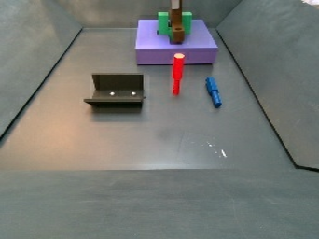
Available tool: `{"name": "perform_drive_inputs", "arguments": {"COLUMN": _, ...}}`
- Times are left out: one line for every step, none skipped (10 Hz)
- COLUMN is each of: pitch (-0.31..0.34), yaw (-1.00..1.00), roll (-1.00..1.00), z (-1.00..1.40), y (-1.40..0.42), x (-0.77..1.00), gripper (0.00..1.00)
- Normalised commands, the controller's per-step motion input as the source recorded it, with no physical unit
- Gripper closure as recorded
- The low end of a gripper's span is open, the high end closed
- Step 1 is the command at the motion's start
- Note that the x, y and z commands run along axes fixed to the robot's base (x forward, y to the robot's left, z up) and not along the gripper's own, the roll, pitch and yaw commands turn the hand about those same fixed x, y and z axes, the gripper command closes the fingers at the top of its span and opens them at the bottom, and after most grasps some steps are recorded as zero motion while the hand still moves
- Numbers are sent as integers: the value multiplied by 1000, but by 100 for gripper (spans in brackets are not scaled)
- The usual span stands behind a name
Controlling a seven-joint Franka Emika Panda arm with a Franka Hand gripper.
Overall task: Pick up the brown object. Move up. Place the brown object on the fixture. Regrasp the brown object. Move to above the board. Insert the brown object.
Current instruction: Insert the brown object.
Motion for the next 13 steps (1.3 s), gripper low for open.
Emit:
{"name": "perform_drive_inputs", "arguments": {"pitch": -100, "yaw": 0, "roll": -4, "z": -166, "y": 0, "x": 51, "gripper": 100}}
{"name": "perform_drive_inputs", "arguments": {"pitch": -107, "yaw": 0, "roll": 0, "z": -166, "y": 0, "x": 17, "gripper": 100}}
{"name": "perform_drive_inputs", "arguments": {"pitch": -107, "yaw": 0, "roll": 0, "z": -197, "y": 0, "x": 0, "gripper": 100}}
{"name": "perform_drive_inputs", "arguments": {"pitch": -103, "yaw": 0, "roll": 0, "z": -220, "y": 0, "x": 0, "gripper": 100}}
{"name": "perform_drive_inputs", "arguments": {"pitch": -110, "yaw": 0, "roll": 9, "z": -234, "y": 0, "x": 6, "gripper": 100}}
{"name": "perform_drive_inputs", "arguments": {"pitch": -91, "yaw": -3, "roll": 24, "z": -189, "y": 0, "x": 77, "gripper": 100}}
{"name": "perform_drive_inputs", "arguments": {"pitch": -80, "yaw": -9, "roll": 7, "z": -120, "y": 0, "x": 114, "gripper": 100}}
{"name": "perform_drive_inputs", "arguments": {"pitch": -81, "yaw": -23, "roll": 0, "z": -60, "y": -20, "x": 117, "gripper": 100}}
{"name": "perform_drive_inputs", "arguments": {"pitch": -97, "yaw": -37, "roll": 0, "z": -89, "y": 0, "x": 111, "gripper": 100}}
{"name": "perform_drive_inputs", "arguments": {"pitch": -100, "yaw": -40, "roll": -4, "z": -74, "y": 0, "x": 114, "gripper": 100}}
{"name": "perform_drive_inputs", "arguments": {"pitch": -100, "yaw": -31, "roll": 0, "z": -17, "y": 0, "x": 69, "gripper": 100}}
{"name": "perform_drive_inputs", "arguments": {"pitch": -100, "yaw": -26, "roll": 0, "z": 0, "y": -26, "x": 14, "gripper": 100}}
{"name": "perform_drive_inputs", "arguments": {"pitch": -100, "yaw": -3, "roll": 0, "z": 0, "y": 0, "x": 0, "gripper": 100}}
